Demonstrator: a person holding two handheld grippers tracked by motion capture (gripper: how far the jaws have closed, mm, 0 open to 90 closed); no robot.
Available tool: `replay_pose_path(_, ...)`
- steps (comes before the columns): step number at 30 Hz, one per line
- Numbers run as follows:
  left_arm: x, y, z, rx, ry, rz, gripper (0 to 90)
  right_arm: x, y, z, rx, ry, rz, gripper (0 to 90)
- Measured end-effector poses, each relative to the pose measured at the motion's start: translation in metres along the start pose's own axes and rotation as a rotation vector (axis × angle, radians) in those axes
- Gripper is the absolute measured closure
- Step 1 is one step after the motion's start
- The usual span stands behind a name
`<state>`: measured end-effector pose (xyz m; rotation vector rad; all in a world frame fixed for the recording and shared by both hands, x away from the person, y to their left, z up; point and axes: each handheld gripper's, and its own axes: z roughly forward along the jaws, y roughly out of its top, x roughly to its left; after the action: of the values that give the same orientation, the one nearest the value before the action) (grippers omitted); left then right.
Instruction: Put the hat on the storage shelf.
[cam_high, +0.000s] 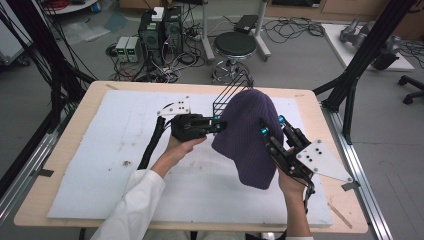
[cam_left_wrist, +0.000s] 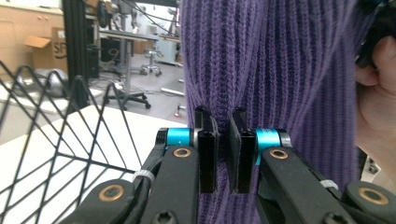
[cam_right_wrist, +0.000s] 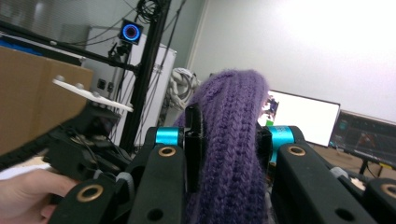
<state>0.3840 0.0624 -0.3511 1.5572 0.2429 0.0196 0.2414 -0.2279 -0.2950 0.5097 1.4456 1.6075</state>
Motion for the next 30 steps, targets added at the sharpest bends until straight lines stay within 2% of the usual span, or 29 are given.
replay_pose_path(11,0.003,0.005,-0.017,-0.028,0.080,0.021,84.0,-0.005,-0.006,0.002,0.054,-0.036,0.038,73.8)
replay_pose_path(14,0.005,0.004,-0.020,-0.032,0.096,0.022,84.0,-0.009,-0.010,0.003,0.097,-0.067,0.062,73.8)
replay_pose_path(21,0.007,0.006,-0.024,-0.066,0.125,0.032,84.0,-0.014,-0.010,0.003,0.129,-0.122,0.076,74.2)
replay_pose_path(25,0.007,0.008,-0.025,-0.076,0.138,0.041,84.0,-0.019,-0.010,0.009,0.137,-0.149,0.094,74.2)
replay_pose_path(26,0.007,0.010,-0.025,-0.079,0.144,0.042,84.0,-0.023,-0.009,0.015,0.147,-0.164,0.095,74.2)
replay_pose_path(30,0.007,0.017,-0.023,-0.079,0.147,0.049,83.9,-0.030,-0.003,0.023,0.146,-0.176,0.091,73.8)
